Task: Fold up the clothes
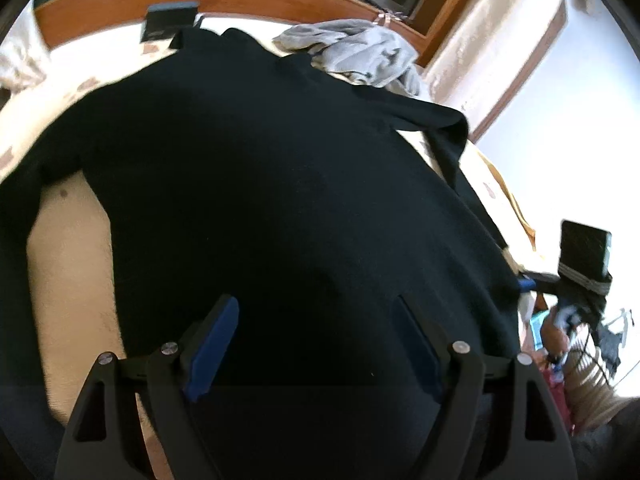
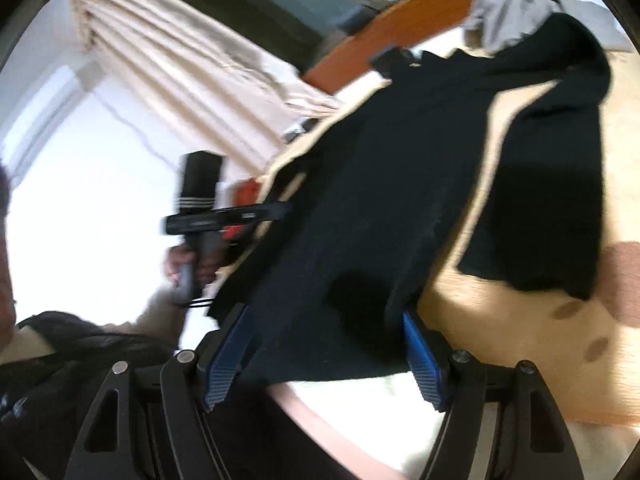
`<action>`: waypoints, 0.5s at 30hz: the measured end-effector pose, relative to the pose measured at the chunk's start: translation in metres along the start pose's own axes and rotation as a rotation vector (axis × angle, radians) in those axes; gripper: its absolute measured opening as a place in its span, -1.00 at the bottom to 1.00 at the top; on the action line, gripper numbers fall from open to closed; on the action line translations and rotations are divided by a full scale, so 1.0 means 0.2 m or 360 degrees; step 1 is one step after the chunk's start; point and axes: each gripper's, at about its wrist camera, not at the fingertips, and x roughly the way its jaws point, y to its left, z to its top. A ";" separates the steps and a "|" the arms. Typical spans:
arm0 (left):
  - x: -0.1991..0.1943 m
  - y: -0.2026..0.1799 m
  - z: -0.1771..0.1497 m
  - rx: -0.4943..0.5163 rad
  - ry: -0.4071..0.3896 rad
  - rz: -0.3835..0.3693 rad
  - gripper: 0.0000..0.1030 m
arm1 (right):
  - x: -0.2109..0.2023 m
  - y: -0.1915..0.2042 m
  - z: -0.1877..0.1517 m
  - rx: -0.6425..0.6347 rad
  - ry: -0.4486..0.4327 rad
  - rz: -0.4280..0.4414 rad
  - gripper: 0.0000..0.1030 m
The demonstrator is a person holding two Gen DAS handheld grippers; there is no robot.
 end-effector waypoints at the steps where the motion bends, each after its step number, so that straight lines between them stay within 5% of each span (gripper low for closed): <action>1: 0.00 0.01 0.00 -0.0020 -0.0013 -0.0012 0.61 | -0.01 0.00 0.00 0.0009 -0.0009 0.0061 0.46; 4: -0.01 0.04 0.00 -0.0064 -0.0028 -0.0046 0.61 | -0.01 -0.01 -0.02 0.0032 0.0003 0.0180 0.46; 7: -0.02 0.04 -0.01 -0.0053 -0.0026 -0.0043 0.61 | 0.02 -0.02 -0.02 -0.0020 0.0050 0.0038 0.46; 15: 0.00 0.01 -0.02 0.0017 -0.0020 0.0017 0.64 | 0.10 0.07 -0.01 -0.0212 0.0168 -0.0054 0.37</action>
